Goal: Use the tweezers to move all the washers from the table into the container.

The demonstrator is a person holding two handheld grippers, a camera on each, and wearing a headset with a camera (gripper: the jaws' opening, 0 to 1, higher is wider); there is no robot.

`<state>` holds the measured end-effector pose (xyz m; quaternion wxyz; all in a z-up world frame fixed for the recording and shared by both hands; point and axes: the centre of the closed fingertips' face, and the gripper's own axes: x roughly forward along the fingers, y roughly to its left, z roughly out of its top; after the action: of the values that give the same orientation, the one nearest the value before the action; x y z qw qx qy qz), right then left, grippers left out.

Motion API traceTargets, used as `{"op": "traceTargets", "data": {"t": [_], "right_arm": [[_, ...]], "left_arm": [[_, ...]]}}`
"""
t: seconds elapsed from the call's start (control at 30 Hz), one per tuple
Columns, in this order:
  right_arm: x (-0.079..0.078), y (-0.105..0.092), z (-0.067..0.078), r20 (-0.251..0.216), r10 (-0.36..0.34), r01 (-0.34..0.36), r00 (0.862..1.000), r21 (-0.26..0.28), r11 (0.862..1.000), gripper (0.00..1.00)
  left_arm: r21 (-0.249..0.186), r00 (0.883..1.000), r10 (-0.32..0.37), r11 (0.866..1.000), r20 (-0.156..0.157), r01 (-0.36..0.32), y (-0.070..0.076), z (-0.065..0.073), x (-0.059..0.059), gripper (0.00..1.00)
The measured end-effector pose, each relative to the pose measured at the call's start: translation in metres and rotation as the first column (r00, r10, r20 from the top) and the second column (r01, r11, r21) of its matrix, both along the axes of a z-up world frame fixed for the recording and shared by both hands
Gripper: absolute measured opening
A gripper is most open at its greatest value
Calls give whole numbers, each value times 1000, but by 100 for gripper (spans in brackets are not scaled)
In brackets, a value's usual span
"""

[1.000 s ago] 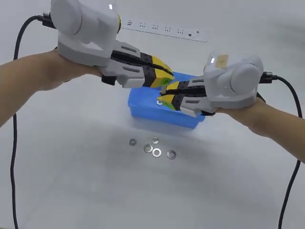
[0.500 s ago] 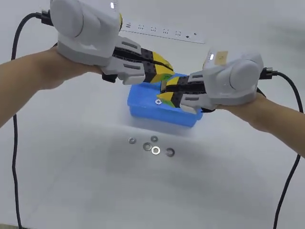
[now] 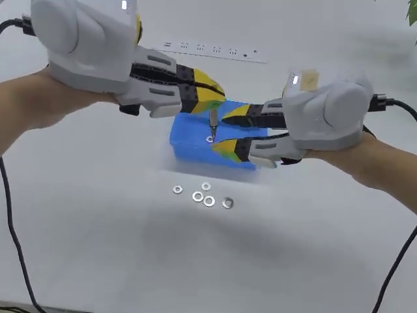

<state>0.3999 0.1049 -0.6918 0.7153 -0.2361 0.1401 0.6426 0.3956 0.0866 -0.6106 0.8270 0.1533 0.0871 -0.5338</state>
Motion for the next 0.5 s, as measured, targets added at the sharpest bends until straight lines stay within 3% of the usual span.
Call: {"op": "traceTargets", "data": {"t": [0.03,0.13,0.3,0.5], "right_arm": [[-5,-4,0,-8,-8,8,1000,6,1000,32],[-16,-15,-1,-12,-17,17,1000,17,1000,32],[-33,-37,-14,-60,-44,44,997,9,999,34],[-51,-51,-27,-113,-58,60,992,12,998,45]], "left_arm": [[-4,1000,-9,1000,21,9,-3,2,-7,5],[-11,999,0,1000,35,0,-2,0,-20,5],[-44,1000,2,999,12,-2,0,-10,-37,5],[-39,1000,7,999,-1,-7,5,-33,-49,5]]}}
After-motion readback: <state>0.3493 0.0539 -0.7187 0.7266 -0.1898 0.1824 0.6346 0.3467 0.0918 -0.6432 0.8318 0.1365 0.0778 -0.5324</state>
